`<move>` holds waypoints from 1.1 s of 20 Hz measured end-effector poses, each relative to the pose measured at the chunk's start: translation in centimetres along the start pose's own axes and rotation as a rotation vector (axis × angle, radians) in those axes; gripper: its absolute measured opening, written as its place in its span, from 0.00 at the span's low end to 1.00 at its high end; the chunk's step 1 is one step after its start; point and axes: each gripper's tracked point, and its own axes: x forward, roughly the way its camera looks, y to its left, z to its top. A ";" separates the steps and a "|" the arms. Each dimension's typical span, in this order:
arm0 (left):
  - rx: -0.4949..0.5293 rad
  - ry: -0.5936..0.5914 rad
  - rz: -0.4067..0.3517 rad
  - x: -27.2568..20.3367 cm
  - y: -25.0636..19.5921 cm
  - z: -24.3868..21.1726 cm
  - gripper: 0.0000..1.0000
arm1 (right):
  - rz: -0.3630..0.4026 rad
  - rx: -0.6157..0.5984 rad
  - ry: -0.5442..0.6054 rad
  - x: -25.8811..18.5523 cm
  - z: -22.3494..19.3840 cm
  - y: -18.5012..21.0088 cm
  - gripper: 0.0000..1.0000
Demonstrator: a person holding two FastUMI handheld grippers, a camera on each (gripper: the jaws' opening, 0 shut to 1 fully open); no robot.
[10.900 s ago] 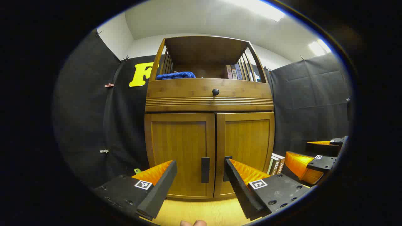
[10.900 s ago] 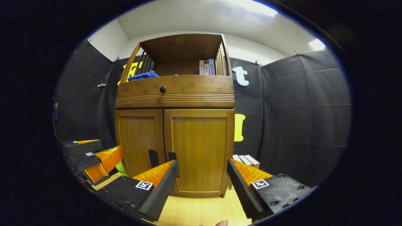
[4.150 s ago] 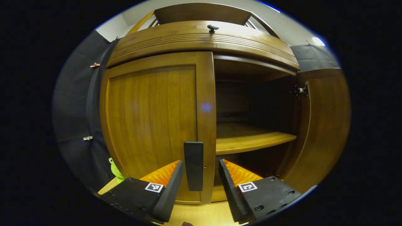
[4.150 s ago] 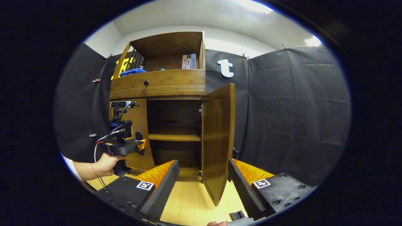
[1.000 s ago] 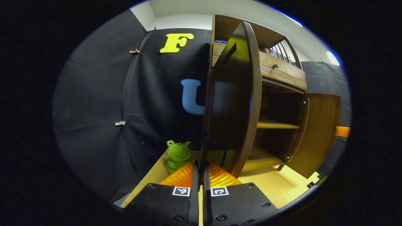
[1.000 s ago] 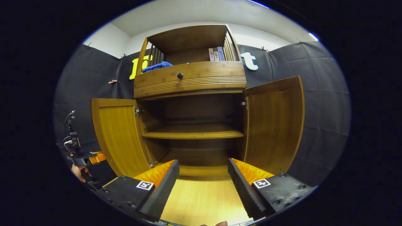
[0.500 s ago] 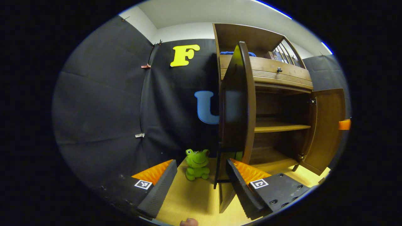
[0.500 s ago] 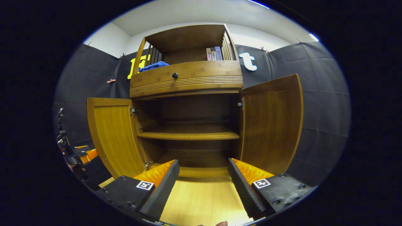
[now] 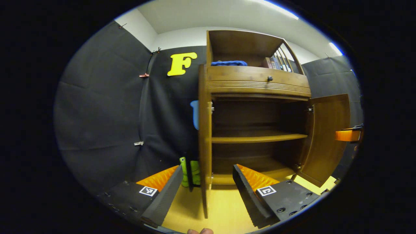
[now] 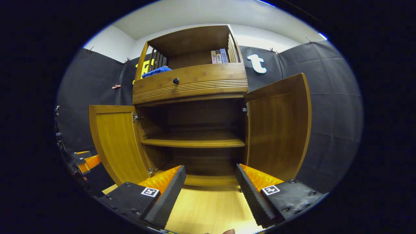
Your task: Open the right door of the double-door shoe cabinet with the right hand, and open the left door with the left hand.
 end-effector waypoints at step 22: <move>-0.028 -0.027 -0.056 3.1 -10.2 2.9 0.94 | -0.005 -0.022 -0.040 0.8 1.2 -1.7 0.98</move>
